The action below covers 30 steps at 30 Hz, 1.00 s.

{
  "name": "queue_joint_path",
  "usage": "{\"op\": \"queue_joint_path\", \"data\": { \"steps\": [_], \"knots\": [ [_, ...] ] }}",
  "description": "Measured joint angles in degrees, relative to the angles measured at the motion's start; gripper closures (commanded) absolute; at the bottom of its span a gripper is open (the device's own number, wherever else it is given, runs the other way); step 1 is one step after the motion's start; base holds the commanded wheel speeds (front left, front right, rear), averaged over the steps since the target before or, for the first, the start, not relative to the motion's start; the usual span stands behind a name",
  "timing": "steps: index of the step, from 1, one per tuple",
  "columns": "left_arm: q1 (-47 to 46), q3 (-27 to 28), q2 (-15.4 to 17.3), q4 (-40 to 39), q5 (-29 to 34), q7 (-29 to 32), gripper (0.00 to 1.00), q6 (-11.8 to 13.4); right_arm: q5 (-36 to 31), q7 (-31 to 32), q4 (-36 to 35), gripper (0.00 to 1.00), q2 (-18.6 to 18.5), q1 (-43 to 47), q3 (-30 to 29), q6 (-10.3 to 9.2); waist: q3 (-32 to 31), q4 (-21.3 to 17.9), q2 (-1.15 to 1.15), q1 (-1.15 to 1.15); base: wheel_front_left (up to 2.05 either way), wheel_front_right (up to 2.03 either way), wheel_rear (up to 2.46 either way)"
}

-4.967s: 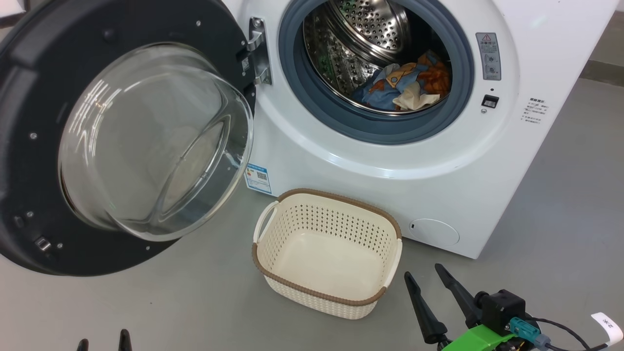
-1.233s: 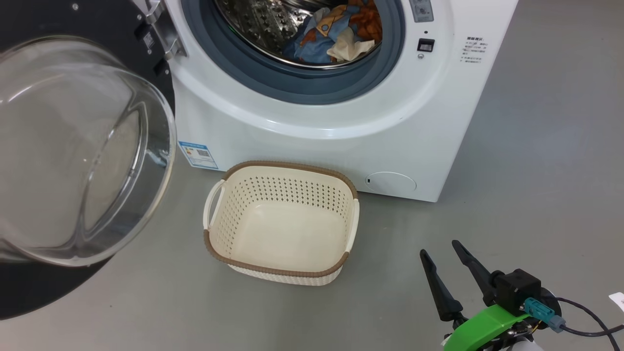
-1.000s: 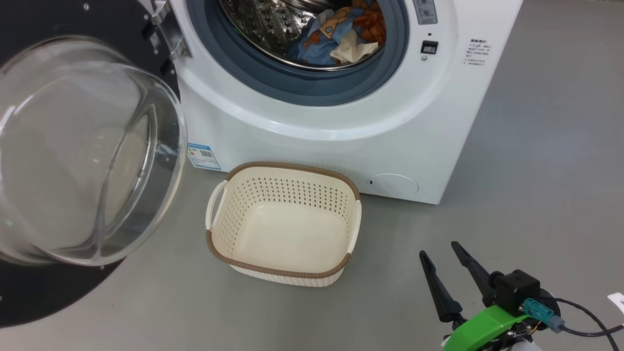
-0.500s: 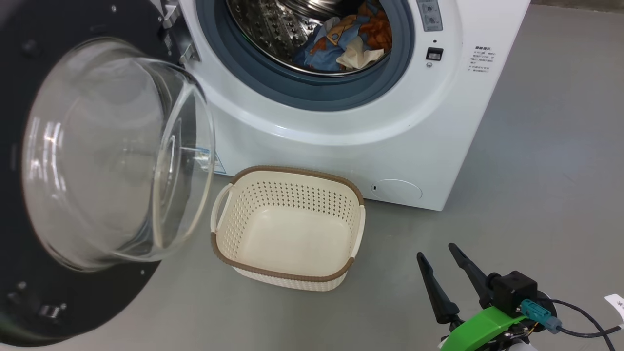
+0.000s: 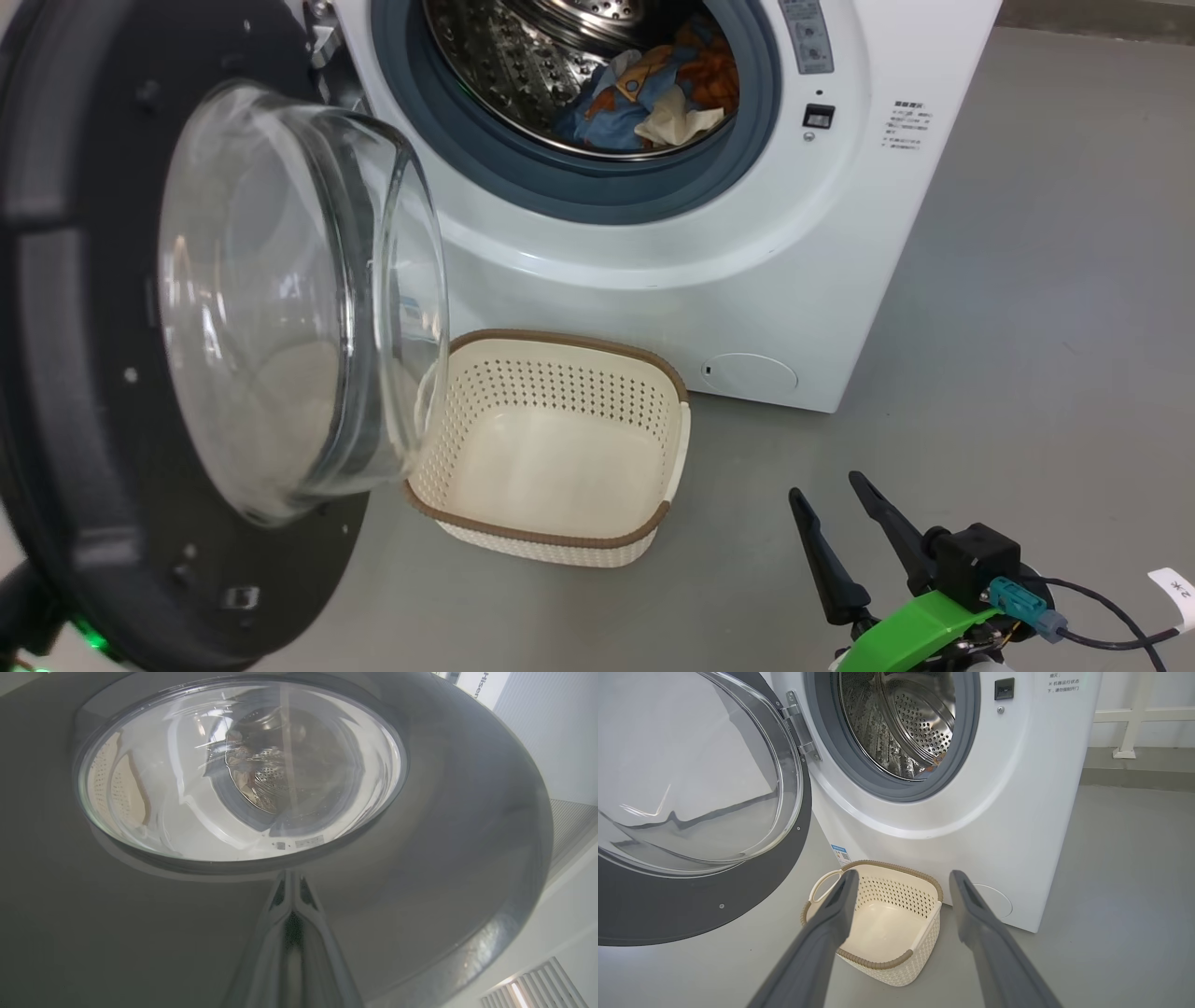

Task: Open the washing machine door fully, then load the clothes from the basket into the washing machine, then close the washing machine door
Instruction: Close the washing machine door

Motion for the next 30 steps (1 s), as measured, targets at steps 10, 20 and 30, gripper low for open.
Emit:
{"op": "queue_joint_path", "data": {
  "steps": [10, 20, 30],
  "knots": [
    [2.8, -4.7, -6.9, -10.3, -2.0, 2.4, 1.00, 0.8, 0.4, 0.0, 0.0, 0.00, 0.2, -0.1, -0.1, 0.00, 1.0, -3.1, 0.00, 0.00, 0.00, 0.00, 0.00],
    [3.1, -10.5, -10.8, -14.6, -2.1, 1.2, 1.00, -0.4, 0.4, 0.0, -0.5, 0.00, 0.3, -0.3, -0.4, 0.00, 2.7, -7.2, 0.00, 0.00, 0.00, 0.00, 0.00],
    [0.2, -15.2, -11.4, -13.0, -3.9, -3.7, 1.00, -4.4, 0.4, 0.0, -1.3, 0.00, 0.4, -1.1, -0.5, 0.00, 4.4, -12.2, 0.00, 0.00, 0.00, 0.00, 0.00]
  ]
}}
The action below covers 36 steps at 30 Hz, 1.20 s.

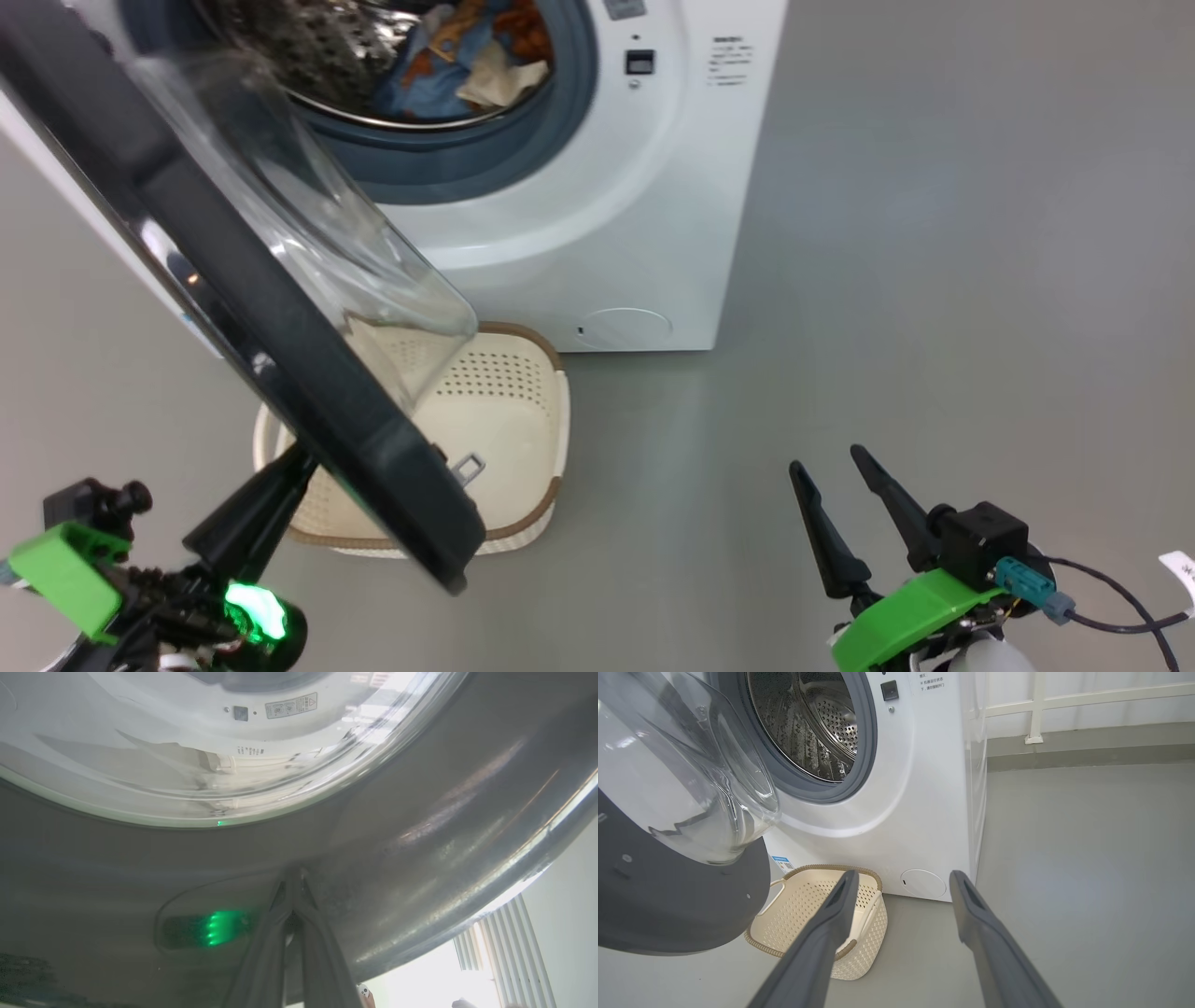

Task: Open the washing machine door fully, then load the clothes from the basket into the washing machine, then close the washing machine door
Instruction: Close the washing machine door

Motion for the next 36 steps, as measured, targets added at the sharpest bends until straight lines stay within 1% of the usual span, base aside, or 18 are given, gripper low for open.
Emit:
{"op": "queue_joint_path", "data": {
  "steps": [5, 10, 17, 18, 22, 27, 36],
  "knots": [
    [-2.7, -1.3, -0.1, 0.9, -1.9, -2.8, 1.00, -1.8, 0.0, 0.0, -0.6, 0.00, 0.0, -1.2, -0.4, 0.00, 1.0, -3.1, 0.00, 0.00, 0.00, 0.00, 0.00],
    [-5.1, -2.0, -0.2, 1.6, -2.1, -5.3, 1.00, -3.0, 0.0, 0.0, -1.0, 0.00, 0.1, -1.4, -0.6, 0.00, 2.1, -6.4, 0.00, 0.00, 0.00, 0.00, 0.00],
    [-9.1, -2.0, -0.3, 3.2, -0.7, -8.6, 1.00, -3.5, 0.6, 0.0, -1.5, 0.00, 0.2, -1.5, -0.7, 0.00, 3.7, -11.0, 0.00, 0.00, 0.00, 0.00, 0.00],
    [-10.0, -2.0, -0.3, 3.6, -0.5, -8.9, 1.00, -3.5, 0.8, 0.0, -1.6, 0.00, 0.3, -1.7, -0.7, 0.00, 4.1, -12.2, 0.00, 0.00, 0.00, 0.00, 0.00],
    [-11.1, -1.5, -0.5, 3.9, 0.5, -9.7, 1.00, -3.5, 1.1, 0.0, -1.8, 0.00, 0.3, -1.7, -0.8, 0.00, 4.8, -14.1, 0.00, 0.00, 0.00, 0.00, 0.00],
    [-11.2, -0.9, -0.7, 4.2, 1.0, -10.2, 1.00, -3.5, 1.2, 0.0, -2.0, 0.00, 0.3, -1.7, -1.2, 0.00, 5.4, -15.2, 0.00, 0.00, 0.00, 0.00, 0.00],
    [-10.8, 0.4, -0.7, 4.3, 1.9, -13.2, 1.00, -3.5, 2.3, 0.0, -1.9, 0.00, 0.4, -1.7, -1.2, 0.00, 3.9, -14.0, 0.00, 0.00, 0.00, 0.00, 0.00]
  ]
}}
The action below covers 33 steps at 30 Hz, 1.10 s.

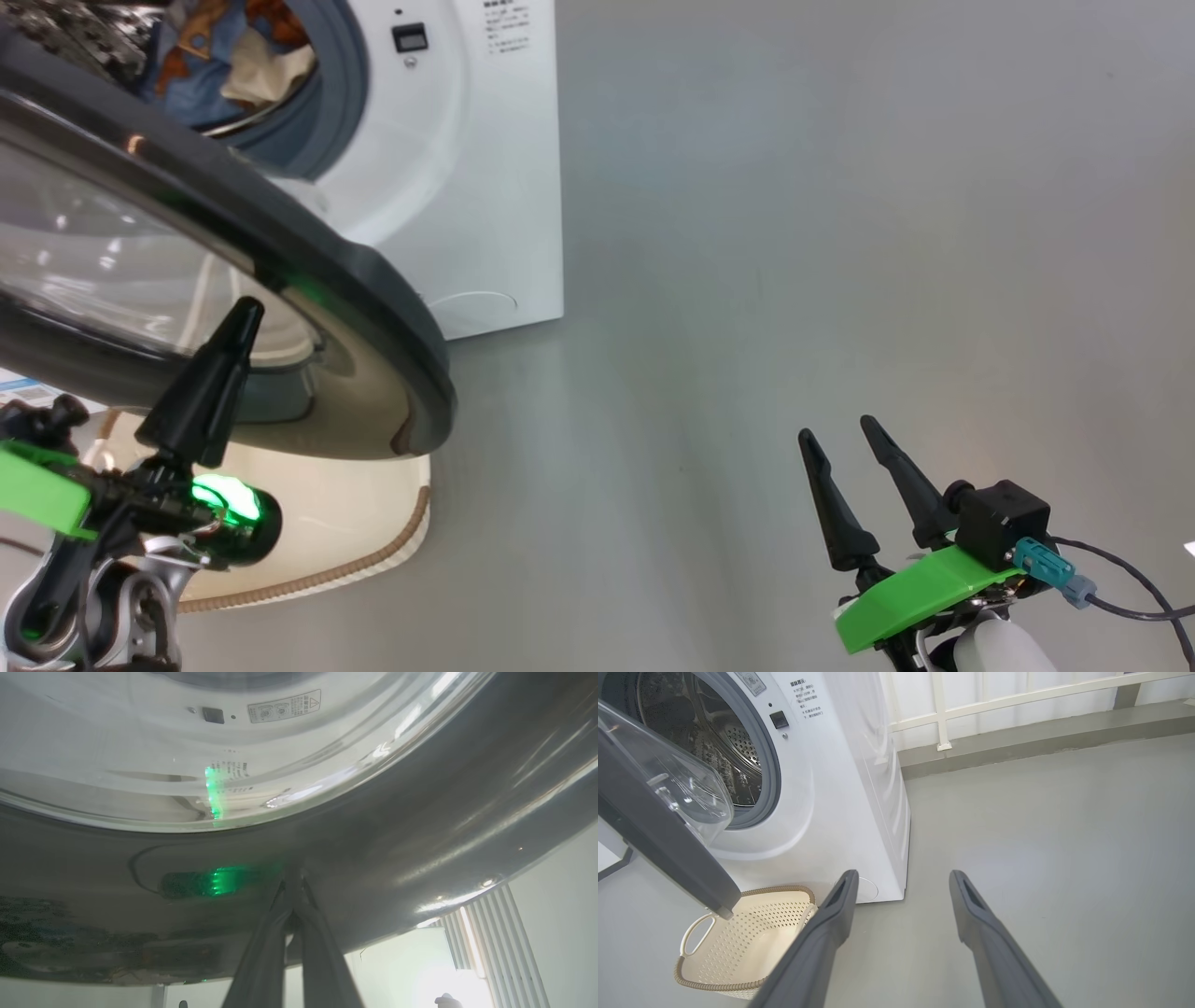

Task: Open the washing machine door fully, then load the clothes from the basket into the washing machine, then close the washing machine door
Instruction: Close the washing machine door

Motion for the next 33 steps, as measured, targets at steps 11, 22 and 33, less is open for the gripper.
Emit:
{"op": "queue_joint_path", "data": {
  "steps": [11, 22, 33],
  "knots": [
    [4.7, 1.5, -0.2, -1.2, 0.5, -4.5, 1.00, 0.0, 0.2, 0.0, 0.8, 0.00, 0.0, 0.2, 0.1, 0.00, -3.2, 2.2, 0.00, 0.00, 0.00, 0.00, 0.00],
    [12.2, 0.7, -0.2, -3.2, 1.2, -13.1, 0.96, 0.0, 0.7, 0.0, 1.5, 0.00, 0.0, 2.0, 0.2, 0.00, -7.4, 4.6, 0.00, 0.00, 0.00, 0.00, 0.00],
    [19.2, -1.0, -0.1, -6.1, 0.9, -23.2, 0.00, 0.0, 0.8, 0.0, 1.8, 0.00, 0.0, 3.0, 0.2, 0.00, -9.4, 6.8, 0.00, 0.00, 0.00, 0.00, 0.00]
  ]
}}
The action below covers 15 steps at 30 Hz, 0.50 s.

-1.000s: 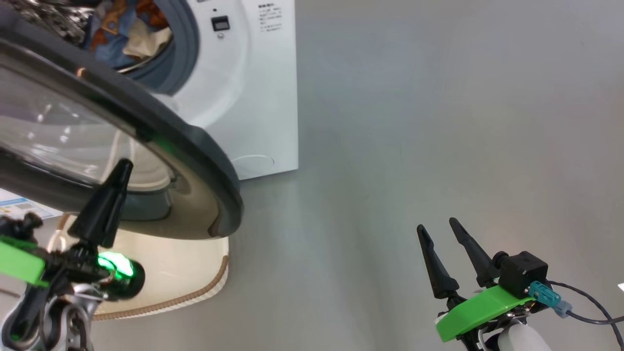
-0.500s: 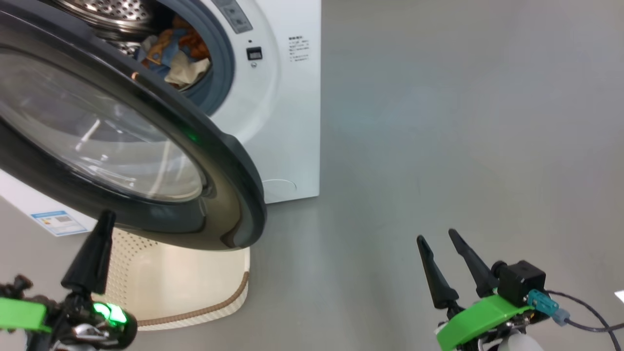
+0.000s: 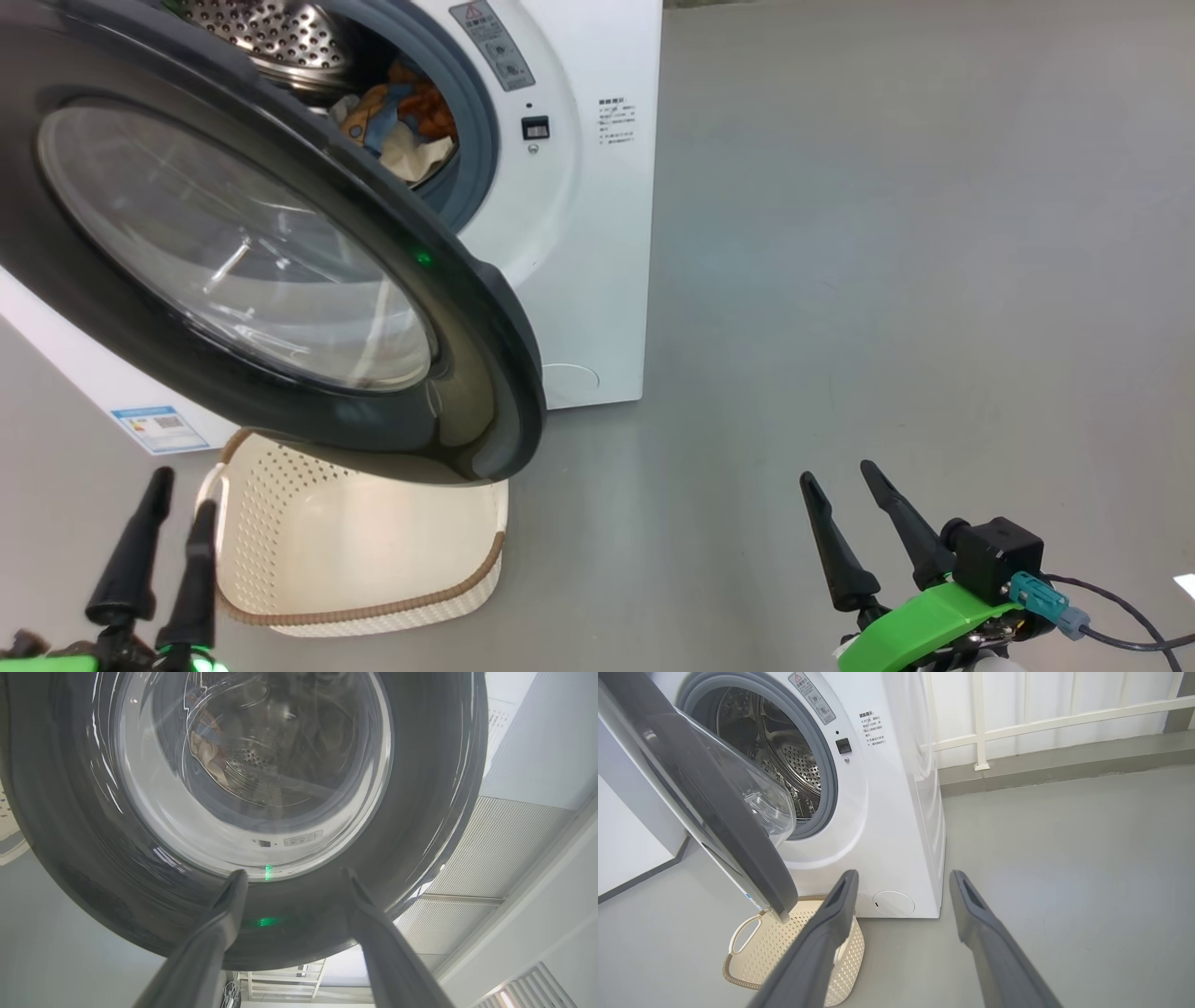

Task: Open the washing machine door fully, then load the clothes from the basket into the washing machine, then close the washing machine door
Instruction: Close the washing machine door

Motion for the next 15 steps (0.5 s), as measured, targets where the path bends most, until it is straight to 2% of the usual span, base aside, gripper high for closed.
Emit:
{"op": "queue_joint_path", "data": {
  "steps": [3, 6, 15],
  "knots": [
    [0.7, 0.6, 0.0, -1.0, 0.4, -3.1, 0.00, 0.0, 0.1, 0.0, 0.0, 0.00, 0.0, 0.0, 0.0, 0.00, -0.1, 0.2, 0.00, 0.00, 0.00, 0.00, 0.00],
    [1.0, 0.9, 0.1, -2.1, 3.8, -6.6, 0.00, 0.0, 0.2, 0.0, 0.0, 0.00, 0.0, 0.0, 0.0, 0.00, -0.3, 0.2, 0.00, 0.00, 0.00, 0.00, 0.00],
    [3.4, -2.7, 0.5, -6.0, 19.9, -18.2, 0.00, 0.0, 0.4, 0.0, -0.1, 0.00, 0.0, 0.0, 0.0, 0.00, -0.2, 0.1, 0.00, 0.00, 0.00, 0.00, 0.00]
  ]
}}
